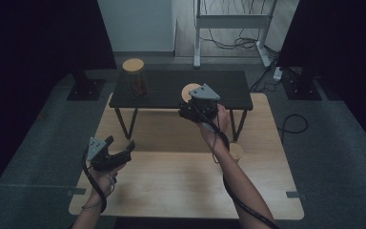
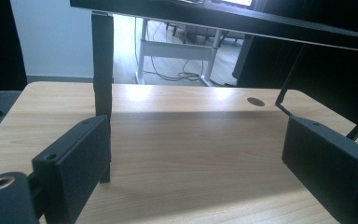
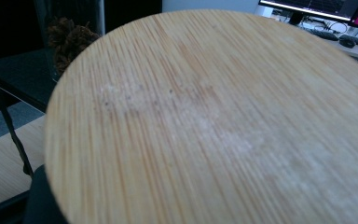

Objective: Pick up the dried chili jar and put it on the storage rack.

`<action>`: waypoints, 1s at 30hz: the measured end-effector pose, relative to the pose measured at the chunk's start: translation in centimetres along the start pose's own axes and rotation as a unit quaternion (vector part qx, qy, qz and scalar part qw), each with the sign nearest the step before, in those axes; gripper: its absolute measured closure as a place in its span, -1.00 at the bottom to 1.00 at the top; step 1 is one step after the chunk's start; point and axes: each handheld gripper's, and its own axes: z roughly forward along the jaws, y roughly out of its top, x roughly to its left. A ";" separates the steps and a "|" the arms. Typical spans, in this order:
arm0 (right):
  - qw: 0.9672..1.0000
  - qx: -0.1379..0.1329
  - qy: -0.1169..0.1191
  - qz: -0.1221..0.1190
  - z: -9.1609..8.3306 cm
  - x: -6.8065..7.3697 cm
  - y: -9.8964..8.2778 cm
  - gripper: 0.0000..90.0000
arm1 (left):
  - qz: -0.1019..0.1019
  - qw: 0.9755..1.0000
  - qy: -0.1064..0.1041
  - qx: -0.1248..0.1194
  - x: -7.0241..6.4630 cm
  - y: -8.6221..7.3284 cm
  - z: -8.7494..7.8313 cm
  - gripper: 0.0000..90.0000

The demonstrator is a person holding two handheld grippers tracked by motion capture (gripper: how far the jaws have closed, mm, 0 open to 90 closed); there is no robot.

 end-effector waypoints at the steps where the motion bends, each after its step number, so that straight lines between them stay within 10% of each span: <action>1: 1.000 0.001 -0.001 0.000 0.1 0.0 0.1 -0.44 | 0.000 1.000 0.000 0.000 0.0 0.0 0.0 -0.83; 30: 1.000 0.011 -0.006 -0.006 2.1 -0.1 1.5 -0.44 | -0.007 1.000 0.001 -0.010 0.3 0.1 -0.3 -0.83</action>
